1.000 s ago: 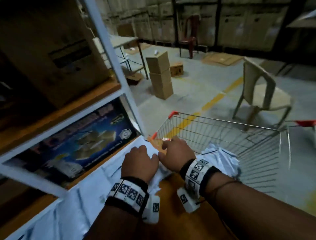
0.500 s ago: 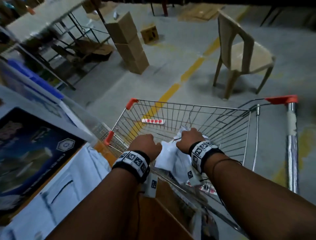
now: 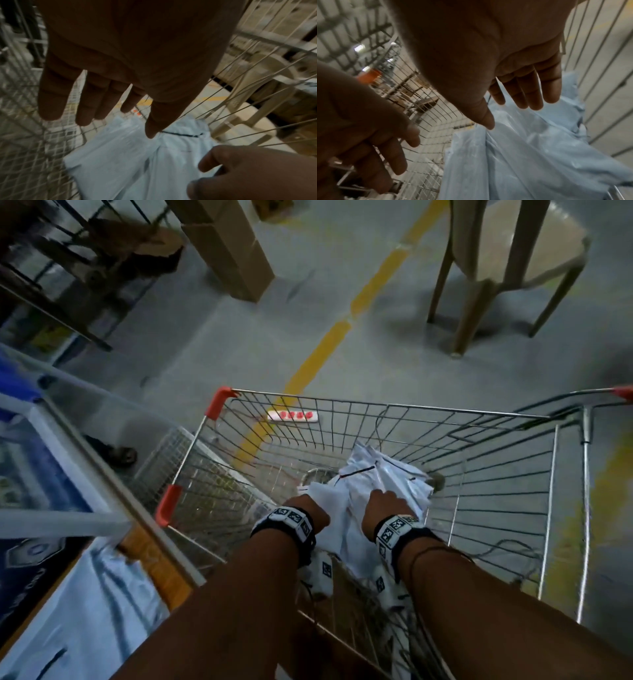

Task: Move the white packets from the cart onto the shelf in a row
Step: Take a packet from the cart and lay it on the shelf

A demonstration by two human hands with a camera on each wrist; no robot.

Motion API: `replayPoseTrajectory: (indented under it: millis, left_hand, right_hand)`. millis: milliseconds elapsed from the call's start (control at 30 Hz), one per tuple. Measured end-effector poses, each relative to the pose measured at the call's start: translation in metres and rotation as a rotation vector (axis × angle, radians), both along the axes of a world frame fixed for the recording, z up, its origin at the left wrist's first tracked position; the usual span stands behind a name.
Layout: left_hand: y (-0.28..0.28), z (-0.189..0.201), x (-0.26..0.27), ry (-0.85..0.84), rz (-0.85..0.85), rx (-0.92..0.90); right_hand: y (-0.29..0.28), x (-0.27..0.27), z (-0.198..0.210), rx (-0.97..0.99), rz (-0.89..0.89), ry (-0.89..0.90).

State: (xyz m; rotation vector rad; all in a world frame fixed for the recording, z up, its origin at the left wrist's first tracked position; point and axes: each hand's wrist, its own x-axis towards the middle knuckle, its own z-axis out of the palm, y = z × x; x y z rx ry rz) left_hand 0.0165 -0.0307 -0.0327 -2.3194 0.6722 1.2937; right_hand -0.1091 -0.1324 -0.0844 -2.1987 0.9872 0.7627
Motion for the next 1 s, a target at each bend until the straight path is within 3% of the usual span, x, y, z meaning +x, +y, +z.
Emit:
replayPoseTrajectory:
  millis: [100, 267, 300, 367, 433, 533, 600, 667, 700, 733, 767, 833, 933, 1000]
  left_hand:
    - [0.011, -0.070, 0.021, 0.007, 0.046, 0.102]
    - [0.011, -0.094, 0.037, 0.020, 0.048, 0.098]
    - [0.016, -0.113, 0.040, 0.002, 0.098, 0.096]
    - [0.022, -0.136, 0.035, 0.068, 0.024, 0.097]
    - [0.036, -0.184, 0.039, 0.105, 0.003, 0.051]
    - [0.030, -0.154, 0.036, 0.094, -0.009, 0.024]
    - [0.030, -0.137, 0.033, 0.004, 0.142, 0.017]
    - [0.044, -0.162, 0.036, -0.101, 0.043, 0.076]
    - [0.051, -0.187, 0.043, -0.195, 0.052, 0.012]
    - [0.057, -0.208, 0.049, -0.174, 0.087, -0.008]
    - [0.054, -0.206, 0.051, -0.091, 0.188, -0.027]
    - [0.045, -0.184, 0.052, 0.016, 0.216, -0.110]
    - [0.020, -0.133, 0.039, -0.123, 0.388, -0.127]
    - [0.021, -0.152, 0.037, -0.173, 0.488, -0.147]
  right_hand:
    - [0.002, 0.002, -0.024, -0.035, -0.065, 0.017]
    - [0.012, 0.001, -0.066, -0.053, -0.228, -0.007]
    - [0.013, -0.001, -0.072, -0.042, -0.284, -0.023]
    - [0.014, -0.005, -0.084, -0.036, -0.386, -0.070]
    - [0.014, -0.009, -0.091, -0.043, -0.498, -0.143]
    - [0.011, -0.010, -0.098, -0.042, -0.539, -0.171]
    - [0.008, -0.009, -0.098, -0.027, -0.520, -0.166]
    - [0.005, -0.010, -0.093, -0.003, -0.504, -0.172]
    - [0.004, -0.010, -0.089, 0.014, -0.497, -0.173]
    - [0.004, -0.011, -0.086, 0.034, -0.489, -0.168]
    - [0.003, -0.011, -0.084, 0.053, -0.479, -0.159]
    - [0.004, -0.012, -0.080, 0.089, -0.451, -0.144]
    - [0.002, -0.013, -0.076, 0.114, -0.408, -0.138]
    - [0.001, -0.013, -0.079, 0.149, -0.441, -0.140]
